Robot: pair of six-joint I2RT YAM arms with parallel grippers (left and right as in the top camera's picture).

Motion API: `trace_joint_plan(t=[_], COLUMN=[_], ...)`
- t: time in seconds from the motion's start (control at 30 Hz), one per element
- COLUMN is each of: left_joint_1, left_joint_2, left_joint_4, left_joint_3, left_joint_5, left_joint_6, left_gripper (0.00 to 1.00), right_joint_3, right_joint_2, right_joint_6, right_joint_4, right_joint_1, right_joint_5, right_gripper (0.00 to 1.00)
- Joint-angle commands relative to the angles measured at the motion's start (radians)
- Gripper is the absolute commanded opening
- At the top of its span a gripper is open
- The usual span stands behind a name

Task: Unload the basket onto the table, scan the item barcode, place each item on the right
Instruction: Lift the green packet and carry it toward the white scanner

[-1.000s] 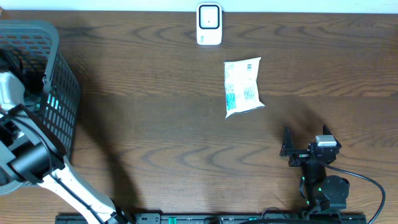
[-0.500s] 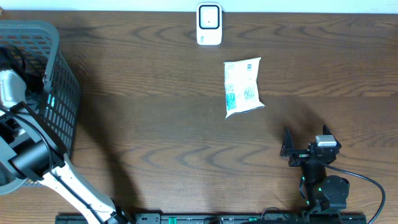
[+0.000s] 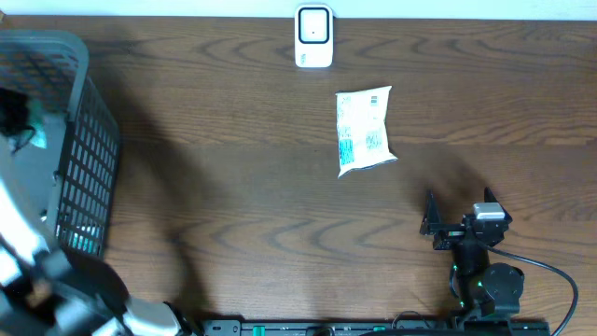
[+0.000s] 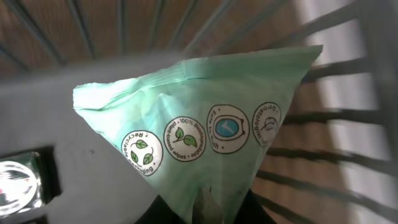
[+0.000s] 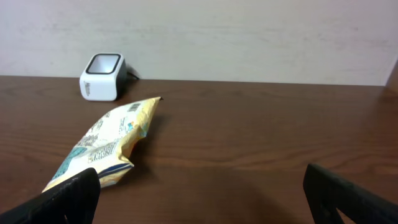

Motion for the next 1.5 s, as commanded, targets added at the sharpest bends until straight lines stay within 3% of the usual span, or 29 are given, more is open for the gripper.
trace_joint_plan(t=[0.0,0.17,0.3,0.43,0.73,1.1,1.27,1.43,1.47], left_joint_1=[0.002,-0.016,-0.089,-0.241,-0.642,-0.916,-0.988,-1.04,-1.049], left_joint_2=[-0.126,-0.265,-0.321,-0.313,-0.124,0.261,0.437,0.57,0.589], left_joint_4=[-0.007,-0.032,0.01,0.05,0.061,0.126,0.242,0.319,0.321], left_joint_3=[0.016,0.016,0.016,0.016,0.015,0.015,0.015,0.016,0.016], left_joint_5=[-0.004,0.052,0.275,0.441,0.428,0.196,0.188,0.188,0.188], left_joint_6=[0.003,0.014,0.171,0.239,0.391,0.4,0.396,0.267,0.235], left_gripper=[0.07,0.07,0.07,0.07,0.07,0.07,0.08,0.09,0.14], right_joint_3=[-0.002,-0.002,-0.002,-0.002,-0.002,-0.002,-0.002,-0.002,-0.002], right_joint_2=[-0.005,-0.005,-0.005,-0.005,-0.005,-0.005,-0.005,-0.005,-0.005], right_joint_6=[0.018,0.018,0.018,0.018,0.018,0.018,0.018,0.018,0.018], right_joint_4=[-0.004,-0.004,-0.004,-0.004,-0.004,-0.004,-0.004,-0.004,-0.004], right_joint_1=[0.008,0.008,0.008,0.008,0.008,0.008,0.008,0.008,0.008], right_joint_5=[-0.002,-0.002,-0.002,-0.002,-0.002,-0.002,-0.002,-0.002,-0.002], right_gripper=[0.99,0.99,0.99,0.99,0.99,0.99,0.99,0.99,0.99])
